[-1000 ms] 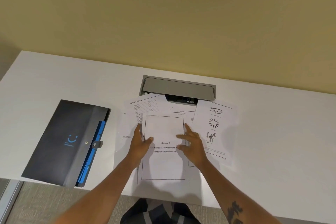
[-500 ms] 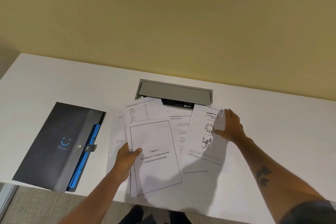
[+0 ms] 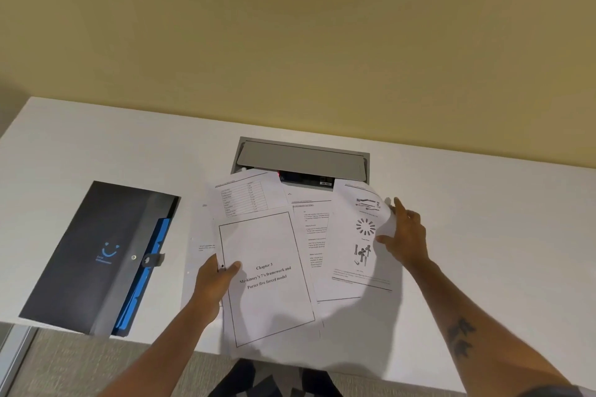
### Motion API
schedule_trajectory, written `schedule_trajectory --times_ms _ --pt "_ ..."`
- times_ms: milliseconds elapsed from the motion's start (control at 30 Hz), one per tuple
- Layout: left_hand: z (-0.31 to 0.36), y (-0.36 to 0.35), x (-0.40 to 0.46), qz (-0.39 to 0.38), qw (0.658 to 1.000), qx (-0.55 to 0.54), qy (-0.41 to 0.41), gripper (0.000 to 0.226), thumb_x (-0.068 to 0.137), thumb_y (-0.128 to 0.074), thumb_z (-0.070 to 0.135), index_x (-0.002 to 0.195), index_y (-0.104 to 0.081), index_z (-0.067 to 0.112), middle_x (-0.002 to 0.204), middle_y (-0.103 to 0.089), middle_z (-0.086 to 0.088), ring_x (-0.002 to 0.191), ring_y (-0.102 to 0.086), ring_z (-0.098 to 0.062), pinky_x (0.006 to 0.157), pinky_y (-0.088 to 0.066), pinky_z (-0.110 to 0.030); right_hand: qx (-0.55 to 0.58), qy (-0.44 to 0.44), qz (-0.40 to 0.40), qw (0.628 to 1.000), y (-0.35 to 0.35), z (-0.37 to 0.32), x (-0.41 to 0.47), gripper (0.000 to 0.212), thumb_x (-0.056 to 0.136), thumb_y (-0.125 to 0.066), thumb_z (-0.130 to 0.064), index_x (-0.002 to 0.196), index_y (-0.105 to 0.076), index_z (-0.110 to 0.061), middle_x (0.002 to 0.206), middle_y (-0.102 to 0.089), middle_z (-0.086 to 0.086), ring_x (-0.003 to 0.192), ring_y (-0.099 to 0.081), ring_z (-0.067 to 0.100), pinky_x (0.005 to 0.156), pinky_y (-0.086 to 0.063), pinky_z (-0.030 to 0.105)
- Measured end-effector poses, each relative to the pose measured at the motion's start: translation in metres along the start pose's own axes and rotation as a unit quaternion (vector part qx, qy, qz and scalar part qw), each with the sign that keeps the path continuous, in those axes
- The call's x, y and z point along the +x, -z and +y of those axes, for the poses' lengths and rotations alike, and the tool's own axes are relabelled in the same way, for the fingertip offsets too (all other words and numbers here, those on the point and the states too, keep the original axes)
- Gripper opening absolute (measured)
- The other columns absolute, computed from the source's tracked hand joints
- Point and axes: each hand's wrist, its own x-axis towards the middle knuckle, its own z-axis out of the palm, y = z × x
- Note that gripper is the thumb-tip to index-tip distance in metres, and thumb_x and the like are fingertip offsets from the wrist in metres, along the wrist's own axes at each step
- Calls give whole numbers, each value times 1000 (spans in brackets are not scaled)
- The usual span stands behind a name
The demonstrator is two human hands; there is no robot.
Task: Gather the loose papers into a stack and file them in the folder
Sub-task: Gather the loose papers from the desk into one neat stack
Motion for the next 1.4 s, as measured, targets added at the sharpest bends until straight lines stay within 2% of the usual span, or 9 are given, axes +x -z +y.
schedule_trajectory --times_ms 100,233,367,467,700,900,967,1100,1400 --pt "-1 1 -1 -5 1000 3 -7 25 97 -68 15 121 -65 14 111 -73 -8 101 -70 -29 74 -56 -36 55 -61 20 996 -2 -3 -18 117 67 -97 -23 161 -27 -17 135 -64 12 130 -49 37 103 -45 53" --pt "-3 2 -3 -16 1000 21 -15 32 96 -68 24 128 -61 22 117 -72 -5 109 -69 -29 92 -59 -49 176 -171 40 969 0 -2 -37 105 68 -97 -18 154 -37 -18 135 -65 15 123 -62 39 97 -54 49" --pt "0 3 -11 -9 999 15 -29 38 99 -65 23 135 -55 23 124 -68 -5 112 -67 -30 96 -58 -51 287 -155 72 943 0 -3 -55 37 79 -87 -9 113 -70 -9 100 -76 13 90 -69 34 69 -54 31" --pt "5 6 -21 -7 999 9 -42 39 100 -65 20 136 -53 19 123 -66 -8 109 -66 -31 91 -58 -48 311 -128 74 939 2 -6 -69 15 87 -82 -11 101 -75 -6 89 -74 9 86 -69 35 63 -49 26" --pt "11 23 -32 -26 999 -27 -31 36 99 -66 15 133 -56 25 122 -70 -2 115 -67 -31 98 -56 -51 392 -129 40 910 4 -13 -89 6 90 -80 -14 96 -78 -14 91 -78 2 81 -69 26 73 -55 34" --pt "15 35 -48 -70 995 -63 -31 31 101 -62 12 130 -59 24 118 -73 4 102 -68 -9 82 -53 -29 448 -96 -18 888 1 -42 -108 14 94 -78 -14 105 -80 -22 99 -84 -7 89 -79 12 78 -62 30" --pt "12 37 -49 -81 994 -68 -29 36 101 -63 11 134 -59 23 123 -73 2 110 -68 -14 91 -54 -33 465 -96 -47 879 -4 -56 -115 13 94 -77 -11 105 -80 -18 100 -84 -3 91 -80 12 77 -63 27" --pt "3 38 -53 -102 993 -54 -14 42 99 -66 16 140 -56 23 132 -70 -1 123 -65 -25 106 -52 -44 477 -79 -129 866 -17 -81 -131 18 96 -75 -11 112 -80 -17 111 -83 0 107 -78 21 96 -60 37" --pt "-13 32 -67 -128 988 -79 25 31 99 -67 17 129 -64 25 123 -76 1 118 -68 -23 108 -50 -46 441 -11 -276 854 -30 -117 -158 26 102 -68 -19 128 -76 -21 129 -77 -2 125 -71 17 112 -52 43"
